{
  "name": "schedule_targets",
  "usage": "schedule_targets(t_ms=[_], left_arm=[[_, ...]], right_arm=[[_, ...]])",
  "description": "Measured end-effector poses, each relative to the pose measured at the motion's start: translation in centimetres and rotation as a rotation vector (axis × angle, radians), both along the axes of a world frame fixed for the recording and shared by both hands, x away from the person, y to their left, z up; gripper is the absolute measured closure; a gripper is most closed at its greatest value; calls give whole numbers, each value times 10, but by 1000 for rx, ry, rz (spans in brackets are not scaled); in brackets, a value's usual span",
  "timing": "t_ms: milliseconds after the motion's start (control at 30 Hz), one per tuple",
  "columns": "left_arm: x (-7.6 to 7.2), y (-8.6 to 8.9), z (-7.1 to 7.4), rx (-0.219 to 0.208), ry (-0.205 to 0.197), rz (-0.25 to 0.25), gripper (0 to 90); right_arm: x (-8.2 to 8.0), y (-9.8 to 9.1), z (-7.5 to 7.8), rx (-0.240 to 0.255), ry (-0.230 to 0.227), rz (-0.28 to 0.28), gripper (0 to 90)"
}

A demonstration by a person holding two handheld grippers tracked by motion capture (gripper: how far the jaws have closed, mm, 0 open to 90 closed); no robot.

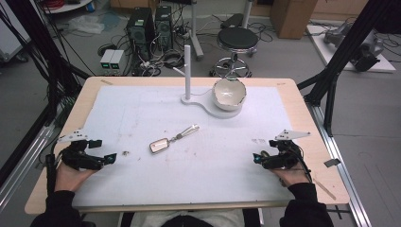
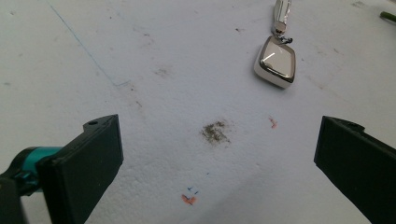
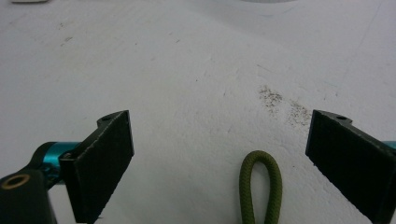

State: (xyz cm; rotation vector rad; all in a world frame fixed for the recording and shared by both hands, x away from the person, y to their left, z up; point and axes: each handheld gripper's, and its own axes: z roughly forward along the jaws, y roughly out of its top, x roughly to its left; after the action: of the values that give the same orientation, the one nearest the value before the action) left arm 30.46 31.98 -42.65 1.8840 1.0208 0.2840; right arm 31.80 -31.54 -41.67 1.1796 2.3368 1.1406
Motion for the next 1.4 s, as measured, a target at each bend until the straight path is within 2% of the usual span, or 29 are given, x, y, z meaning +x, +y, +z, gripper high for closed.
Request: schedule_targets(t_ms=[300,433,533,967,1233,1400], left_arm=[[-2,0,1,-17,-11,-5,17],[-2,0,1,-10,-11,-6,17],[-1,0,1,-3,-7,-5,17],[-1,0,0,2,-2,-2,17],[0,0,0,-3,-4,4,17],[1,0,0,-3,-1,5,18]], right_arm=[[0,-3,3,25,-11,-8,67],[0,-2,6,35,-21,-10,67],[0,-1,5,35,-11,-7,67],[-1,-1,3,-9,13,-14,67],[-5,-7,2,-35,34,-36,67],[-8,-15,2,-35,56,-49,68]])
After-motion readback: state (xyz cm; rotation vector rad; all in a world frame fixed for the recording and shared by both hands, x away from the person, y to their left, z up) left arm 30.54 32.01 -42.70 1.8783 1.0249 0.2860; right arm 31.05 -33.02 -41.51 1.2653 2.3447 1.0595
